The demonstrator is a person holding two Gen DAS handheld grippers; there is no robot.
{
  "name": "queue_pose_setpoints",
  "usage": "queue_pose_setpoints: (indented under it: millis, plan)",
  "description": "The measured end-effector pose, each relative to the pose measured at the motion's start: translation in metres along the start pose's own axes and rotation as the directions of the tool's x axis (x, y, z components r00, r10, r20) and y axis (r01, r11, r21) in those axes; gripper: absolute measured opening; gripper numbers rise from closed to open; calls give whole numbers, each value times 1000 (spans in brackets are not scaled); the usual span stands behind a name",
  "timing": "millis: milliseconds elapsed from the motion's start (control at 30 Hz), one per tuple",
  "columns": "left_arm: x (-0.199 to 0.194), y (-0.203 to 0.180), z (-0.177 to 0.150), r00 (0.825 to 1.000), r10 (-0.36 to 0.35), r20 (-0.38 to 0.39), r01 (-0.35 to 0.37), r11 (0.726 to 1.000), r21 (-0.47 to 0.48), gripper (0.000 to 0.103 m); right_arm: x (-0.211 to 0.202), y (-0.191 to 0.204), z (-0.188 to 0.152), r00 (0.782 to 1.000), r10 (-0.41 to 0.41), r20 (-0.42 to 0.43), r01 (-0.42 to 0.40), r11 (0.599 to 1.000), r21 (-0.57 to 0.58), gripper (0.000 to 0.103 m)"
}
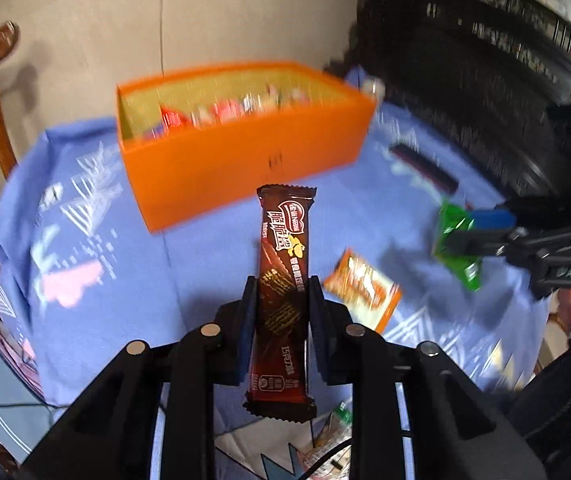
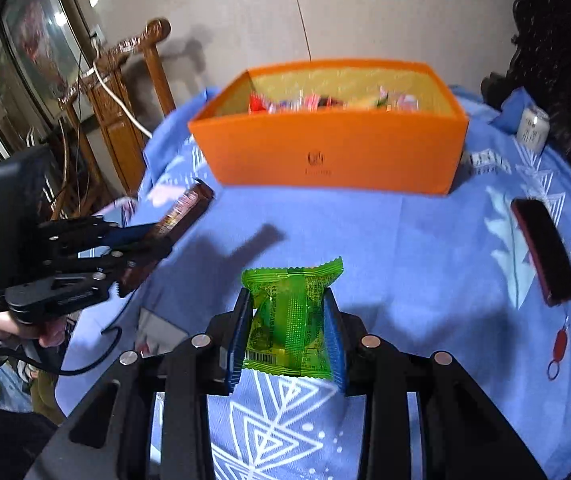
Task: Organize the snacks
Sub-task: 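Carry the green bag and chocolate bar over the orange box and open both tools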
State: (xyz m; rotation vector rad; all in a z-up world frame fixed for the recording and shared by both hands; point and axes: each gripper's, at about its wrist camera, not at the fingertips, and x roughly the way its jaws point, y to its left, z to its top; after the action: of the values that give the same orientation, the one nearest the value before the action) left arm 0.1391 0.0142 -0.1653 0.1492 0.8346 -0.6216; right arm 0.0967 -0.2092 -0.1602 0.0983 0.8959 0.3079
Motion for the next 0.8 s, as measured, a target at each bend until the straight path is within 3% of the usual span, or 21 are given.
queue_pose_setpoints:
  millis: [133,300,567,633,667,700,733,800]
  plan:
    - [-25,3,33,996,21,82,-21,1000,1,24,-10,-2,24,998,-1,58,3,1000,-22,35]
    - [-36,12,92,986,34,162,-33,999,-7,24,-20,-6,78,987,-15,158,28,997,-79,35]
    - [-17,29,187,972,101,212,-106,994,12,25,-15,-26,183,961,-29,275,60,993,-105,36]
    - [-6,41,214,965,158,209,-152,987,-44,63,-6,-28,205,962,-28,270,59,992,-107,45]
    - [-2,47,224,961,197,194,-184,979,-83,99,0,-31,219,967,-37,253,64,993,-98,70]
    - [-1,52,232,952,237,192,-215,968,-129,99,3,-33,227,968,-52,245,75,994,-86,83]
    - [-4,57,238,951,226,210,-193,967,-167,99,2,-33,232,966,-66,248,87,994,-73,93]
    - [-11,58,241,951,207,231,-164,968,-191,99,-4,-29,235,961,-76,266,98,993,-70,100]
